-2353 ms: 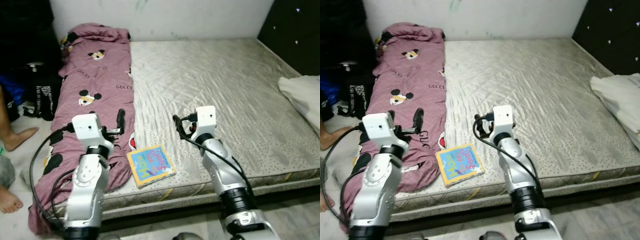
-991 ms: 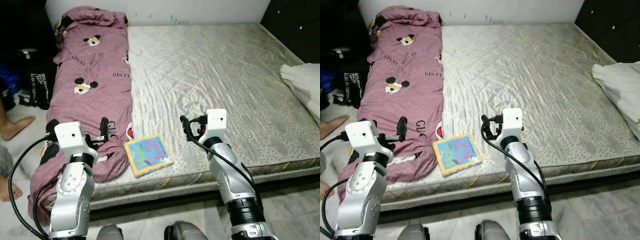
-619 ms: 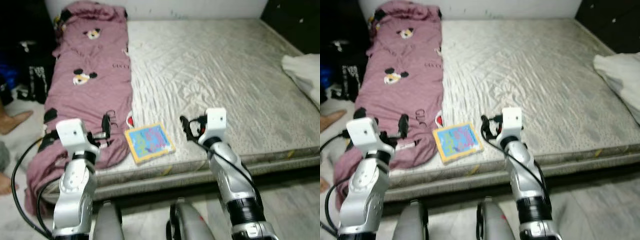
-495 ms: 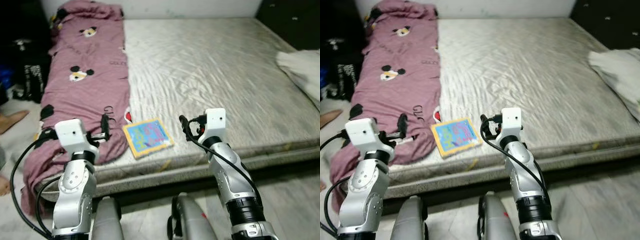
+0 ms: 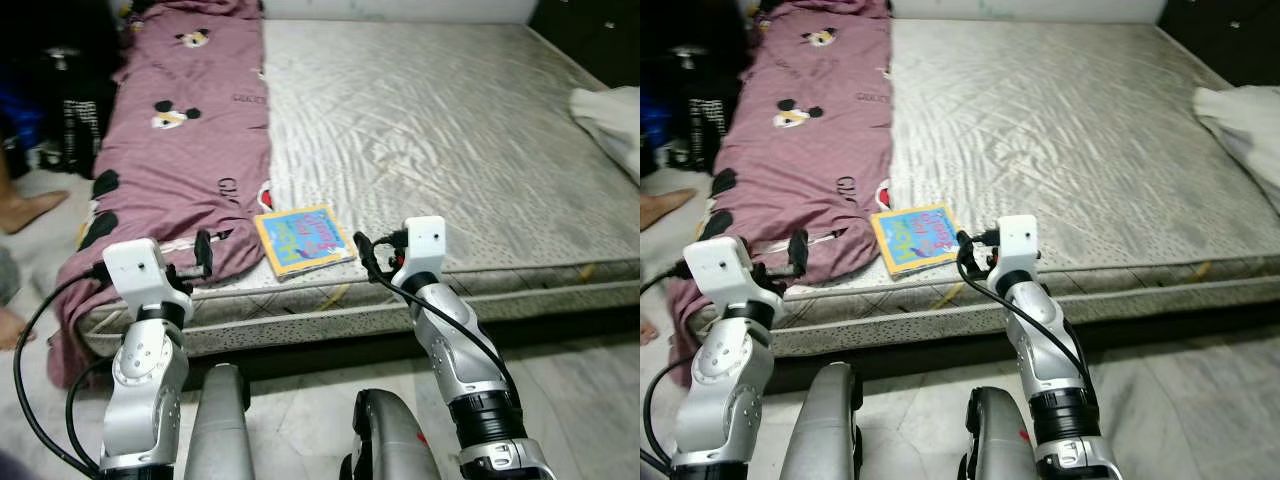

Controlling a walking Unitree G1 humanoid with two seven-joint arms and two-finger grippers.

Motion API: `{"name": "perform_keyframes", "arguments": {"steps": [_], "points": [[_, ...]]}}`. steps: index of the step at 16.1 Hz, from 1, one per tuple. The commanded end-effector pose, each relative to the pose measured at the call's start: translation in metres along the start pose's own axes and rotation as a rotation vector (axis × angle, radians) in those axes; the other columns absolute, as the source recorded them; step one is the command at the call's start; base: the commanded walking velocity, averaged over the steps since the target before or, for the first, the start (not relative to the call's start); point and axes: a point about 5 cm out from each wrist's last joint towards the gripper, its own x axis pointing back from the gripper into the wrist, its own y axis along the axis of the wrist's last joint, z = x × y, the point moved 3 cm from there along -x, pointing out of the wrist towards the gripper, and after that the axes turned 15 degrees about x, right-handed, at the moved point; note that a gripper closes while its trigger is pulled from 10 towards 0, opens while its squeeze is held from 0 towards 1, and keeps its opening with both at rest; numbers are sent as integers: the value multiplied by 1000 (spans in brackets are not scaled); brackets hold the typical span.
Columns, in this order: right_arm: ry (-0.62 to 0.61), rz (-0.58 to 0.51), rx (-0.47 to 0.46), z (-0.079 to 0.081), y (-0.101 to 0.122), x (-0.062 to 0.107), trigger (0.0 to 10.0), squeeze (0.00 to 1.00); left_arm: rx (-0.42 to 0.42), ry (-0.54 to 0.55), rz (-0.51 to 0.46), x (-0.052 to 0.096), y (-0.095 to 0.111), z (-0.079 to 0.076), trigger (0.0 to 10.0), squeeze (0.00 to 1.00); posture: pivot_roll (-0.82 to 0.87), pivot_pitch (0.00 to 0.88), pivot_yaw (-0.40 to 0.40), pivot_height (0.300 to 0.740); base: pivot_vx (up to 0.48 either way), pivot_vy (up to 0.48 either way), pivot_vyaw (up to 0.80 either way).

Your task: Clean up the room

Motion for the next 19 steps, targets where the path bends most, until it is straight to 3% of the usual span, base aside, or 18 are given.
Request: {"name": "perform_keyframes", "arguments": {"steps": [1, 19], "points": [[-3, -7, 14, -4, 3, -1, 10000, 0, 24, -40, -9, 1, 2, -8, 10000, 0, -58, 76, -49, 620, 0, 0, 0], [28, -23, 19, 1, 6, -2, 10000, 0, 32, -72, 13, -2, -2, -13, 10000, 0, -60, 75, -48, 620, 259, 0, 0]]}}
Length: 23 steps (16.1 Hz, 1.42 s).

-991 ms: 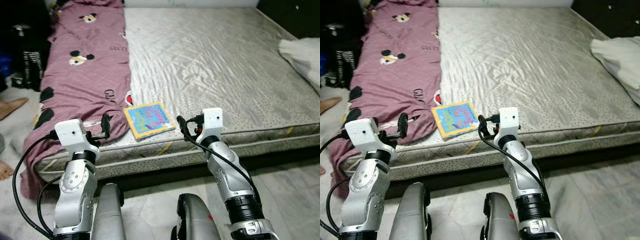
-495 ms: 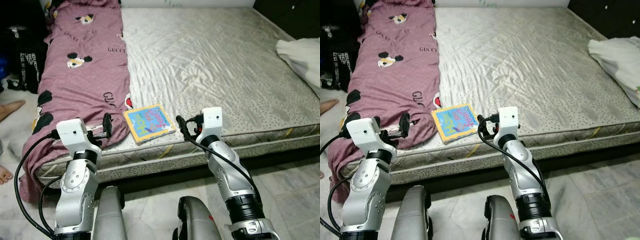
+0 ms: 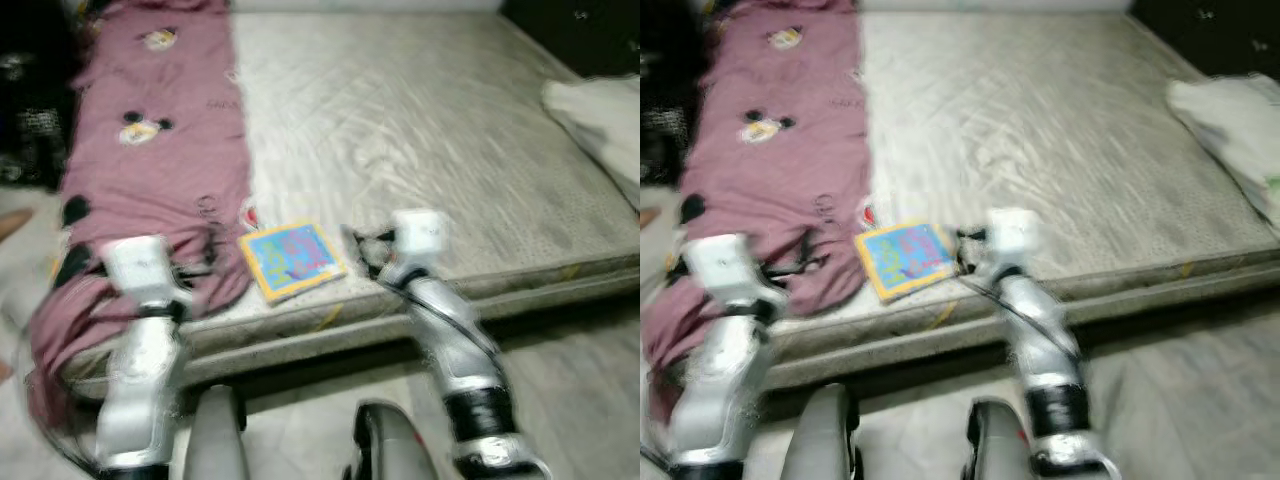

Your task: Clean up the room

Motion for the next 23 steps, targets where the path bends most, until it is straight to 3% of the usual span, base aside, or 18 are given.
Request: {"name": "perform_keyframes", "arguments": {"steps": [1, 10, 14, 18, 23], "points": [[-43, 32, 10, -17, -9, 5, 10000, 0, 21, -37, 16, 0, -6, -13, 10000, 0, -60, 75, -48, 620, 289, 0, 0], [-36, 32, 13, -17, -11, 4, 10000, 0, 31, -36, 36, 0, -11, -16, 10000, 0, -60, 66, -57, 620, 234, 0, 0], [-36, 37, 27, -20, -11, 6, 10000, 0, 79, 78, 68, -6, -20, -1, 10000, 0, -76, 83, -59, 601, 0, 0, 0], [-92, 58, 59, -42, -15, 15, 10000, 0, 136, 261, 47, -16, -26, 28, 10000, 0, -123, 102, -59, 556, 0, 0, 0], [-142, 82, 101, -68, -18, 26, 10000, 0, 133, 283, 42, -22, -30, 32, 10000, 0, -159, 113, -66, 546, 0, 0, 0]]}}
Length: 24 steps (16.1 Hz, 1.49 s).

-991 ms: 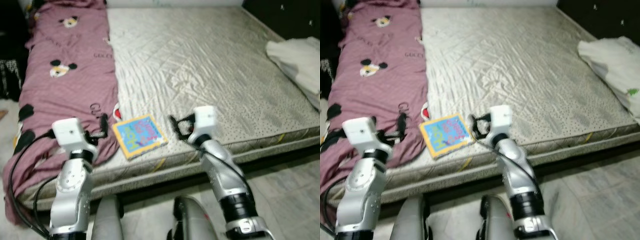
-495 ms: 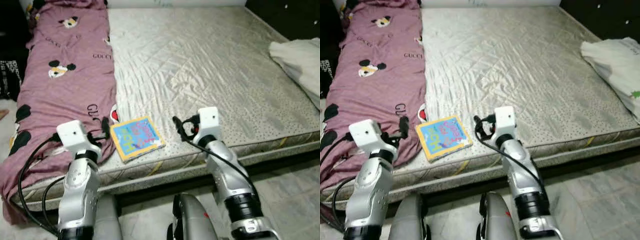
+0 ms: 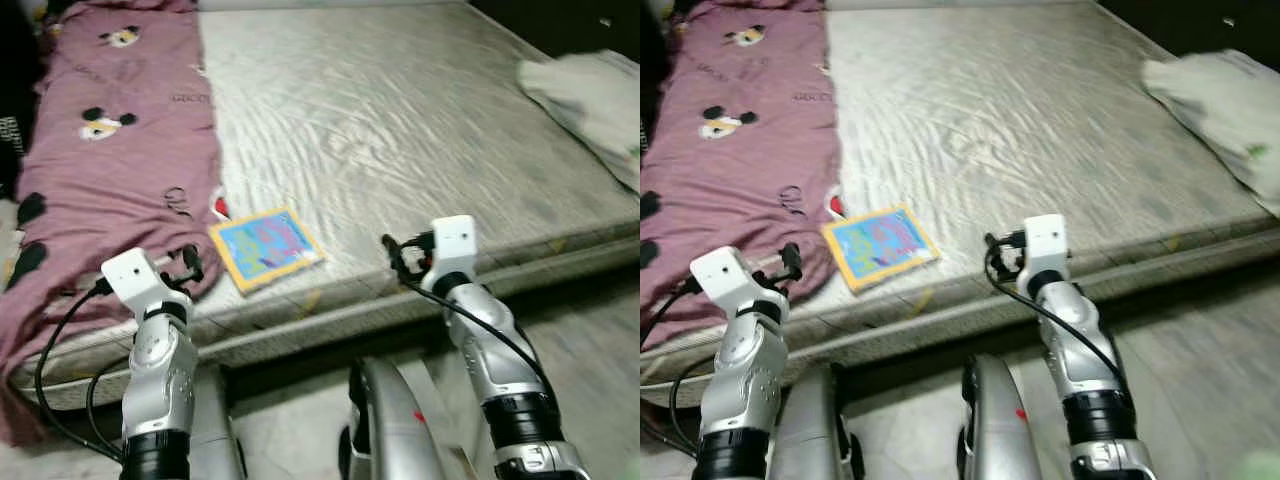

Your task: Clean up the room

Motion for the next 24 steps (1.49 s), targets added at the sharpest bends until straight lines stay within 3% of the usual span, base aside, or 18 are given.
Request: {"name": "perform_keyframes", "arguments": {"steps": [1, 7, 13, 19, 22, 24], "points": [[-22, 0, 11, -9, 1, 4, 10000, 0, 6, 4, -16, -3, 2, -3, 10000, 0, -167, 116, -67, 536, 0, 0, 0], [-42, 24, 40, -23, -6, 14, 10000, 0, 31, 33, -49, -16, 9, 1, 10000, 0, -192, 119, -74, 536, 0, 0, 0], [-78, 47, 86, -47, -9, 24, 10000, 0, 96, 148, -47, -16, -1, 20, 10000, 0, -224, 138, -87, 536, 0, 0, 0], [-73, 63, 105, -51, -11, 35, 10000, 0, 99, 187, -37, -29, -2, 34, 10000, 0, -232, 155, -88, 536, 0, 0, 0], [-76, 52, 105, -51, -6, 36, 10000, 0, 103, 177, -2, -38, -5, 35, 10000, 0, -247, 161, -82, 536, 0, 0, 0], [-82, 50, 102, -51, -5, 37, 10000, 0, 108, 145, 10, -43, -6, 27, 10000, 0, -249, 161, -82, 536, 0, 0, 0]]}}
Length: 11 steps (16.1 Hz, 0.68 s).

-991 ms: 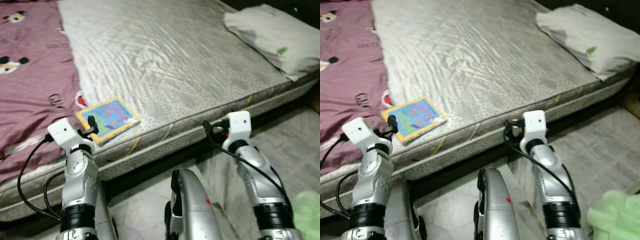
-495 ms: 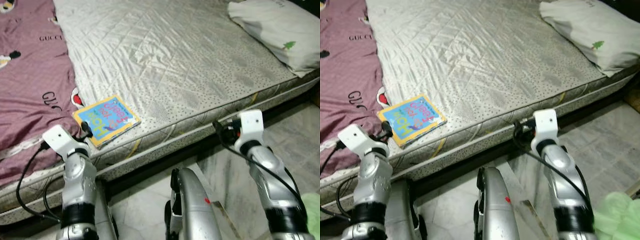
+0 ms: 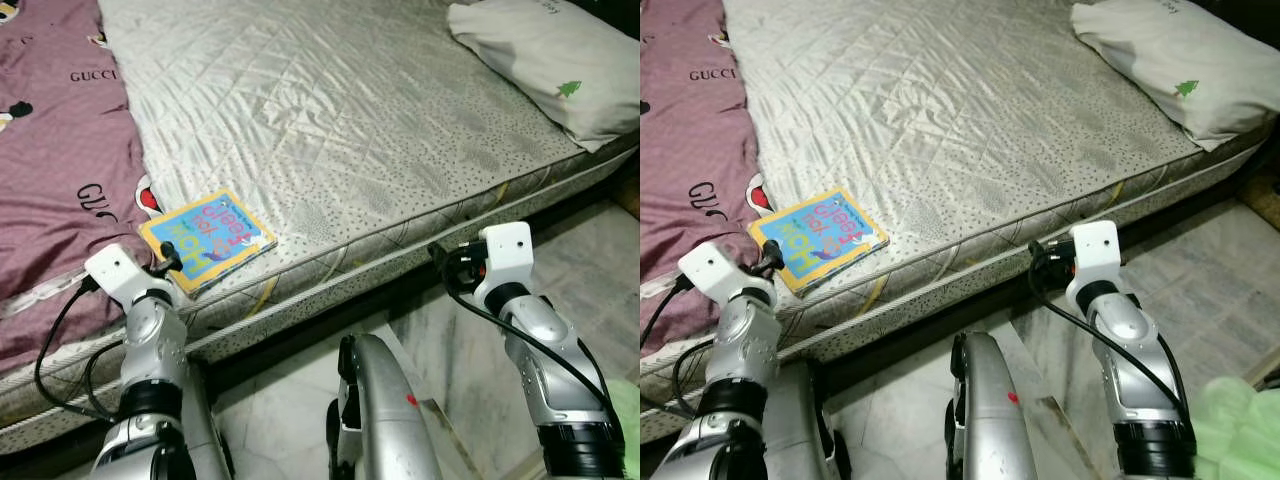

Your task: Clean up the room

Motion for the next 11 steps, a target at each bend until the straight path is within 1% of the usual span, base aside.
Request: {"name": "perform_keyframes", "arguments": {"steps": [1, 2, 4, 6, 8, 9, 10, 11], "points": [[-19, 12, -5, -5, -2, 3, 10000, 0, -4, -20, 1, -1, -1, -4, 10000, 0, -250, 160, -78, 536, 0, 0, 0], [-16, 13, -7, -3, -2, 3, 10000, 0, -9, -37, 5, 0, -3, -8, 10000, 0, -246, 158, -76, 536, 0, 0, 0], [-12, 11, -10, 0, -1, 2, 10000, 0, -9, -38, 16, 1, -9, -8, 10000, 0, -243, 153, -76, 536, 0, 0, 0], [-7, 1, -7, 1, 2, -1, 10000, 0, -3, -51, 61, 6, -23, -9, 10000, 0, -237, 143, -74, 536, 0, 0, 0], [-8, -1, -7, 1, 2, -3, 10000, 0, 1, -70, 87, 10, -32, -13, 10000, 0, -234, 139, -74, 536, 0, 0, 0], [-6, -4, -9, 2, 3, -5, 10000, 0, 21, -73, 111, 12, -39, -16, 10000, 0, -233, 136, -74, 536, 0, 0, 0], [-6, -4, -10, 2, 3, -5, 10000, 0, 33, -71, 120, 12, -40, -17, 10000, 0, -233, 133, -74, 536, 0, 0, 0], [-3, -9, -10, 3, 5, -6, 10000, 0, 59, -47, 135, 13, -44, -16, 10000, 0, -234, 127, -72, 536, 0, 0, 0]]}}
